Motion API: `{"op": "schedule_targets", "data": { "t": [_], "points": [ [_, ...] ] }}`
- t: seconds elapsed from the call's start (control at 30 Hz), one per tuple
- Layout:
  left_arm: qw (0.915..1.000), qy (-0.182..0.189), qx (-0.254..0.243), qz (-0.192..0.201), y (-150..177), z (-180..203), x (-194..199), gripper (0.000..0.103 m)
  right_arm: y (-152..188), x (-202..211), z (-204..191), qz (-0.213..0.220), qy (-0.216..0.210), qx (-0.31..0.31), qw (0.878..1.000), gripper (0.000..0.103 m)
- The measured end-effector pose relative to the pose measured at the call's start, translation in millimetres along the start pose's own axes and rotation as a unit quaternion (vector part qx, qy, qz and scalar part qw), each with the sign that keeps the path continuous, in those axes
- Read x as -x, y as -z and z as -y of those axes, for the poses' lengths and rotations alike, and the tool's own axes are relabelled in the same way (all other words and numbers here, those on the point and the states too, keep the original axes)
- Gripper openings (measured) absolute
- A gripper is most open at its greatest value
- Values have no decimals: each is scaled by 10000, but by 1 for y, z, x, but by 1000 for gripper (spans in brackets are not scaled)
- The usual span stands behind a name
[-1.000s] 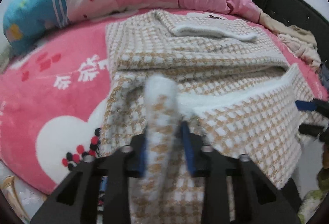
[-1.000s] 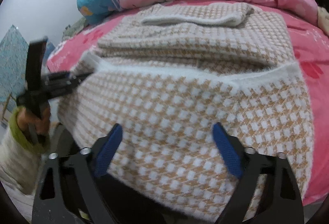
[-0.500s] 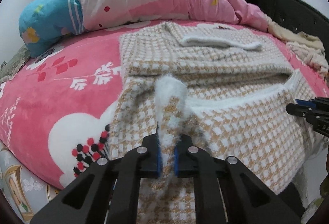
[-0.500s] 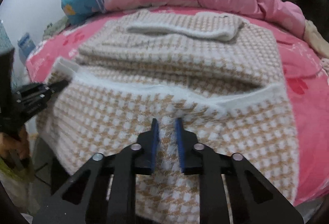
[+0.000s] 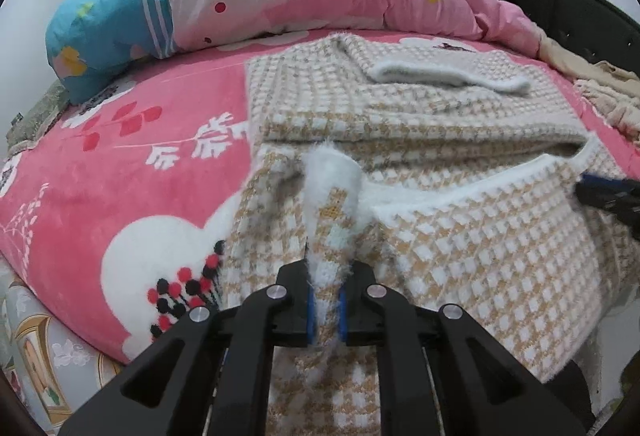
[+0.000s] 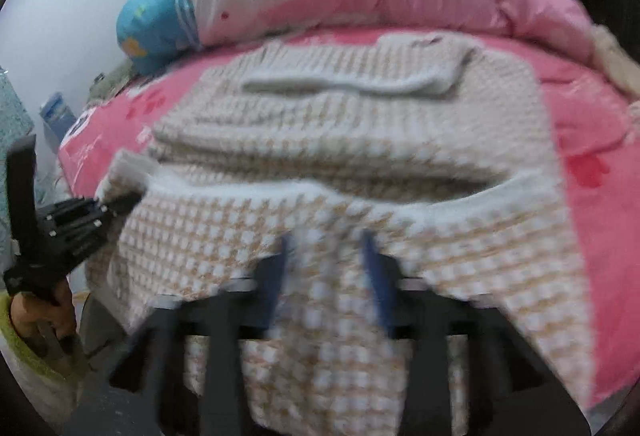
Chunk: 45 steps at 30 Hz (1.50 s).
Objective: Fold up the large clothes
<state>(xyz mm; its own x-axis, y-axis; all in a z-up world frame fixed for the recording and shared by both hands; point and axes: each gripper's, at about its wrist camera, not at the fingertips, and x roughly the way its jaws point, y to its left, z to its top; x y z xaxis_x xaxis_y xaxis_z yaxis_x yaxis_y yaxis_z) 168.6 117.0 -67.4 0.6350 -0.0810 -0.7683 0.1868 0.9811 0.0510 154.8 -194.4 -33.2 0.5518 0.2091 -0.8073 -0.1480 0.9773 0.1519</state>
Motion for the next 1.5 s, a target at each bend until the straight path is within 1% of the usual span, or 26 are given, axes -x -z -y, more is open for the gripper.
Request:
{"op": "schedule_targets", "data": {
  "t": [0.07,0.1,0.13,0.2,0.3,0.4,0.6,0.67,0.83,1.07,1.23,1.5],
  "points": [
    [10000,-88,-5,-28,0,2,-1,10,0,13,5,109,61,26,9999,57],
    [9999,-127,-4,-41,-1,2,-1,10,0,19,9,105,81,5,9999,61],
    [9998,-181,-6,-59,-1,4,-1,11,2,24,12,89,86,-18,9999,67],
    [9996,-270,-21,-88,-1,6,-2,11,10,32,17,61,111,-39,9999,72],
    [9991,-399,-66,-116,-2,9,-2,11,26,40,16,-90,246,-9,9997,76],
    [9987,-477,-89,-130,-2,11,-2,11,37,32,12,-306,447,131,9984,78],
    [9985,-508,-99,-155,-2,12,-3,11,56,18,6,-554,891,458,9934,86],
    [9985,-514,-103,-154,-2,12,-2,11,56,18,6,-571,942,479,9928,86],
    [9981,-569,-150,-157,-2,13,-2,11,53,29,1,-431,919,557,9933,86],
    [9980,-592,-178,-156,-1,13,-1,11,57,19,0,-567,961,629,9918,88],
    [9979,-599,-185,-160,-1,13,-2,11,56,19,4,-570,886,550,9929,89],
    [9978,-615,-205,-162,-1,13,-3,11,57,26,5,-498,864,632,9930,89]
  ]
}}
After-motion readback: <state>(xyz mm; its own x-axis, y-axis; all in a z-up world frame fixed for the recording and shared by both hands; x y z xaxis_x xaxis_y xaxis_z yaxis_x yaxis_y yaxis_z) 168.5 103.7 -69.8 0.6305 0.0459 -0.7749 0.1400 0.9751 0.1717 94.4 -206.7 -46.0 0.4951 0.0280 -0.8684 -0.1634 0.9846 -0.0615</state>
